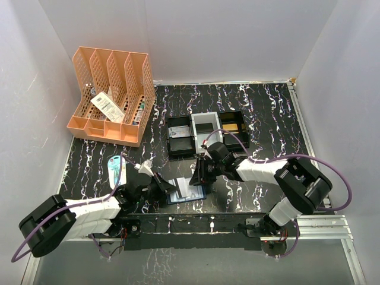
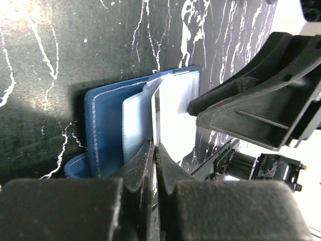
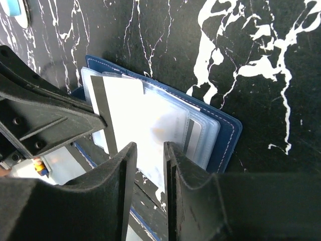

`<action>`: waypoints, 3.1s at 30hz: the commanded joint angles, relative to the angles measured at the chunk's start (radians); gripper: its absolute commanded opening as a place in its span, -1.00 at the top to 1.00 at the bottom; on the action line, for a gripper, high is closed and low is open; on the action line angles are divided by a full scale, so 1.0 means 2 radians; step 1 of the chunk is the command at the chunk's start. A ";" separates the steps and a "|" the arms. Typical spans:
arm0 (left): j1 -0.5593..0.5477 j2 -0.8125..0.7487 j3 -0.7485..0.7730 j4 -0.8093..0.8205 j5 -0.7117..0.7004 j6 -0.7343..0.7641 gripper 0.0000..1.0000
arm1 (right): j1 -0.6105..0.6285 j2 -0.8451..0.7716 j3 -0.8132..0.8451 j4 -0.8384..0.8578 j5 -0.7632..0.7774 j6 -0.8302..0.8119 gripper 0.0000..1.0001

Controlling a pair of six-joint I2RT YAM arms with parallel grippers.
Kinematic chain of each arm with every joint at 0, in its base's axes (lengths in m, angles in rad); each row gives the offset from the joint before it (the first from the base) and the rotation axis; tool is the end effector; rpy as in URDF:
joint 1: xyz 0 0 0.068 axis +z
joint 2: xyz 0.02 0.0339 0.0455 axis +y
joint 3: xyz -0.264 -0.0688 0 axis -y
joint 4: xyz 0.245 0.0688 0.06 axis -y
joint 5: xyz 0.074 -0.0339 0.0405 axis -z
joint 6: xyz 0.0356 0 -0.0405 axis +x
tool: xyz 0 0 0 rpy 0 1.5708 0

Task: Take the credit cards out of the card holder

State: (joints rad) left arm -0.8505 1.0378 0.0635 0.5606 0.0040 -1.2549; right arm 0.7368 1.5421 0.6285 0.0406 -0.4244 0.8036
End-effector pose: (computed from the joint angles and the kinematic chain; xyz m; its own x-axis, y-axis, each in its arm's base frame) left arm 0.1143 -0.1305 0.1278 -0.7991 -0.5305 -0.2829 -0.0178 0.4913 -0.8708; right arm 0.1960 0.1976 0.1385 -0.9758 0.0005 -0.2189 -0.1525 0.7157 0.6815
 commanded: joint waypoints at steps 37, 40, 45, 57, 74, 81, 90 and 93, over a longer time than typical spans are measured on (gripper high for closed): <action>-0.002 0.036 0.036 0.059 0.077 0.078 0.75 | 0.004 0.062 0.019 -0.042 -0.029 -0.038 0.39; -0.003 0.022 0.030 0.050 0.066 0.076 1.00 | 0.004 0.046 0.020 -0.031 -0.033 -0.039 0.52; -0.003 -0.041 0.013 0.025 0.051 0.077 1.00 | 0.005 -0.043 -0.021 0.054 -0.024 -0.007 0.28; -0.002 -0.168 0.046 -0.130 0.020 0.118 1.00 | -0.005 -0.164 -0.035 0.011 0.072 -0.002 -0.15; 0.094 -0.122 0.061 0.029 0.212 0.029 1.00 | -0.077 -0.359 -0.174 0.178 0.052 0.079 -0.57; 0.108 -0.124 0.080 0.042 0.250 0.012 1.00 | -0.146 -0.330 -0.179 0.274 -0.096 0.149 -0.65; 0.108 -0.164 0.133 -0.063 0.244 0.039 1.00 | -0.130 -0.324 -0.174 0.331 -0.151 0.203 -0.54; 0.108 -0.150 0.138 -0.035 0.264 0.034 1.00 | -0.122 -0.327 -0.159 0.296 -0.142 0.194 -0.59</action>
State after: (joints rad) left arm -0.6380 0.7322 0.2848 0.4885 0.4843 -1.1995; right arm 0.4721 0.9127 0.2638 0.6083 -0.6930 1.1851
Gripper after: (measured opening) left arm 0.009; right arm 0.781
